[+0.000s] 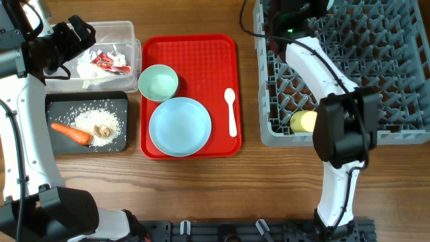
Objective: Sort waste into correct bins and load items into the dishwasher rack
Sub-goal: 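Carry the blue bowl into the rack and release it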
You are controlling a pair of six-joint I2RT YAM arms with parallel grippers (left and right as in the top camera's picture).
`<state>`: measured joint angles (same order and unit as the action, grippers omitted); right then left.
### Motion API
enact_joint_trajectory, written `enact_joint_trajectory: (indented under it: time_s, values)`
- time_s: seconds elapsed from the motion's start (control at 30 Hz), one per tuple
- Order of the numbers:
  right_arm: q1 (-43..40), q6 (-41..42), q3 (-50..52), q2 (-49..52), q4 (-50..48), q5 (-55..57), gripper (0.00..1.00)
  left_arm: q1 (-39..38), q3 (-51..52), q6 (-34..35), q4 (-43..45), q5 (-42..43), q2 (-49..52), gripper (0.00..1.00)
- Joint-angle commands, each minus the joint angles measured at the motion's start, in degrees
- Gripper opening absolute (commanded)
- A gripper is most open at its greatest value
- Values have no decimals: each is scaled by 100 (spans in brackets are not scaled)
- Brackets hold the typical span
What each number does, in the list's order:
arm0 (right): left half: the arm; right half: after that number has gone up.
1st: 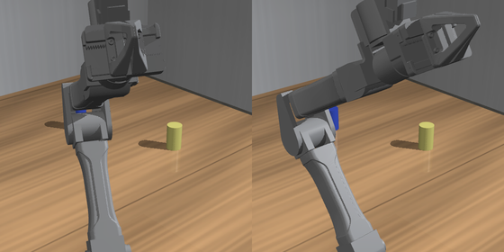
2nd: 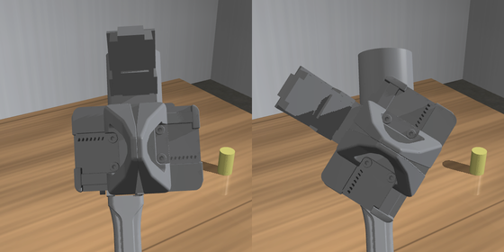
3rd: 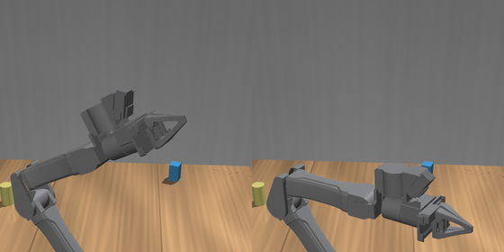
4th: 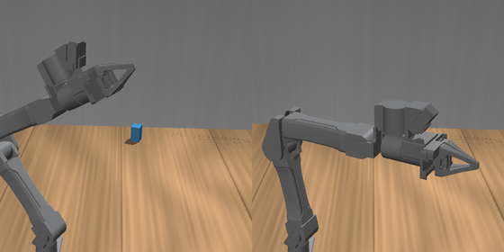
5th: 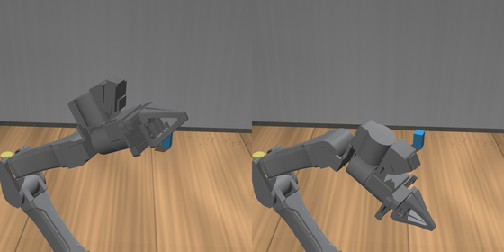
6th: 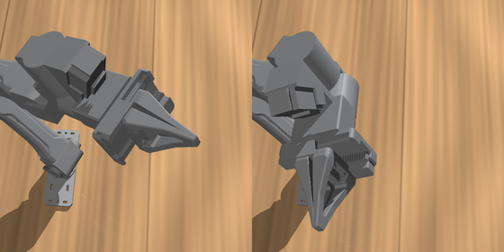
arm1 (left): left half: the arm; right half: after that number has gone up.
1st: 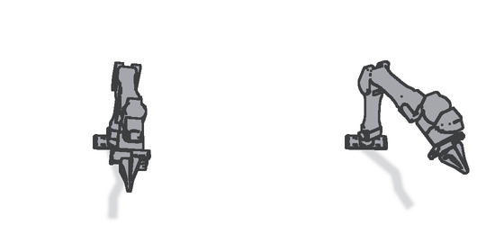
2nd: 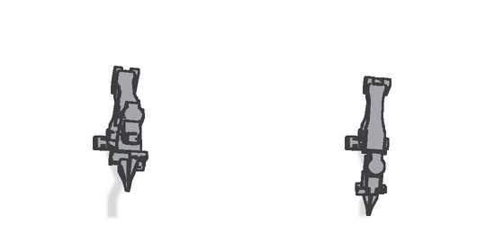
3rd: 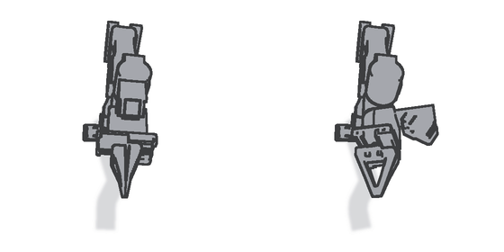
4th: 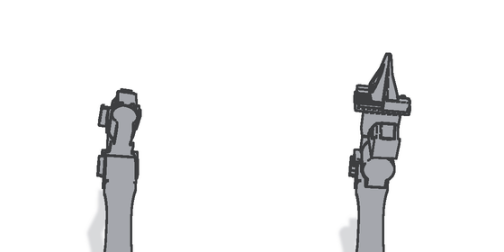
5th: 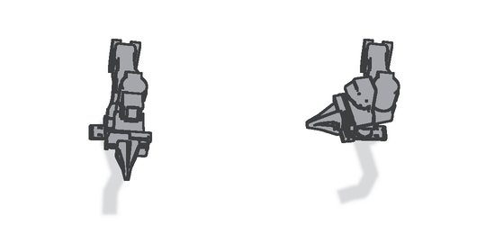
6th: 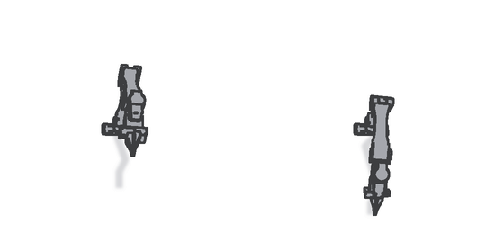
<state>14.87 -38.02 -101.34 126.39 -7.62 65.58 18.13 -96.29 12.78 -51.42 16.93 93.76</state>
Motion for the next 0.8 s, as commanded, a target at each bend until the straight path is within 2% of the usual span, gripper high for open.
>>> enact_joint_trajectory:
  time_s: [0.0, 0.37, 0.53, 0.67, 0.77]
  values:
    - [26, -706, -15, 299, 149, -90, 4, 11, -37, -31, 11, -33, 4, 100]
    - [511, -857, -15, 361, 651, -90, 4, 11, -37, -33, 11, -33, 4, 100]
    - [538, -824, -15, 361, 1226, -87, 4, 11, -37, -31, 11, -33, 4, 100]
    - [562, -826, -15, 361, 1246, -59, 5, 11, -37, -33, 11, -33, 4, 100]
    - [686, -833, -15, 361, 1246, -35, 30, 11, -37, -33, 11, -33, 4, 100]
